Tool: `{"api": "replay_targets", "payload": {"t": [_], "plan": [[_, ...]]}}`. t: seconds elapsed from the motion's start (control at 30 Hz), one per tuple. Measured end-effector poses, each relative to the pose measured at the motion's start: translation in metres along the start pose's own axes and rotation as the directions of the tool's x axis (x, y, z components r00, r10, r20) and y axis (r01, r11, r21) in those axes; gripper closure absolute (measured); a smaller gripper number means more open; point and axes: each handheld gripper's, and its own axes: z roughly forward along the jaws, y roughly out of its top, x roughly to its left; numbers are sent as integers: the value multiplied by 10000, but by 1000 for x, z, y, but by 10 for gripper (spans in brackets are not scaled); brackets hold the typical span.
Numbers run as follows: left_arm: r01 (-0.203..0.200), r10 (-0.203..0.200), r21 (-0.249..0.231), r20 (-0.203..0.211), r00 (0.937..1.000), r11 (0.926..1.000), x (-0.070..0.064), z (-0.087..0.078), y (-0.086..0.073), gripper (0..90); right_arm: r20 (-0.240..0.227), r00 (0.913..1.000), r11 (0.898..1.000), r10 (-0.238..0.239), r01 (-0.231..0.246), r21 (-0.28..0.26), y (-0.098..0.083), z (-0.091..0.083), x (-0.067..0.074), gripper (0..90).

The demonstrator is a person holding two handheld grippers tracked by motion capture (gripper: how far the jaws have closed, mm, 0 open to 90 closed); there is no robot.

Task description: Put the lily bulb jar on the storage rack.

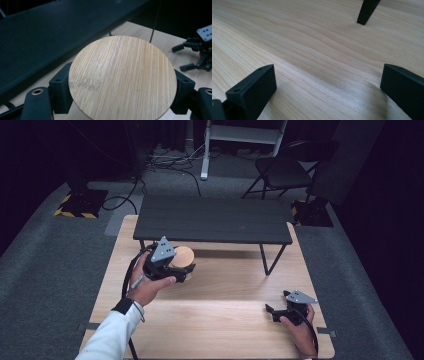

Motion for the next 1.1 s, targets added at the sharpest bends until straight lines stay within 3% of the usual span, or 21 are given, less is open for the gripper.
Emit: {"api": "replay_targets", "payload": {"t": [0.1, 0.27, 0.67, 0.73, 1.1], "plan": [[137, -135, -197, 125, 9998, 9997, 6, -2, 12, 246, -63, 10000, 10000, -2, 3, 15, 0, 0, -1, 0], [120, -118, -118, 126, 9999, 9999, 15, -1, 37, 246, -78, 10000, 10000, -21, 21, 13, 0, 0, -1, 0], [-283, 284, 76, -142, 9995, 9996, 28, 17, 88, 245, -104, 9999, 10000, -58, 58, 10, 0, 0, -2, 0], [-497, 507, 245, -422, 9978, 9985, 27, 23, 97, 245, -134, 9999, 10000, -72, 72, 14, 0, 0, -2, 0], [-188, 191, 67, -510, 9985, 9998, 46, 50, 111, 245, -167, 9998, 10000, -82, 83, 33, 0, -1, -2, 0]]}}
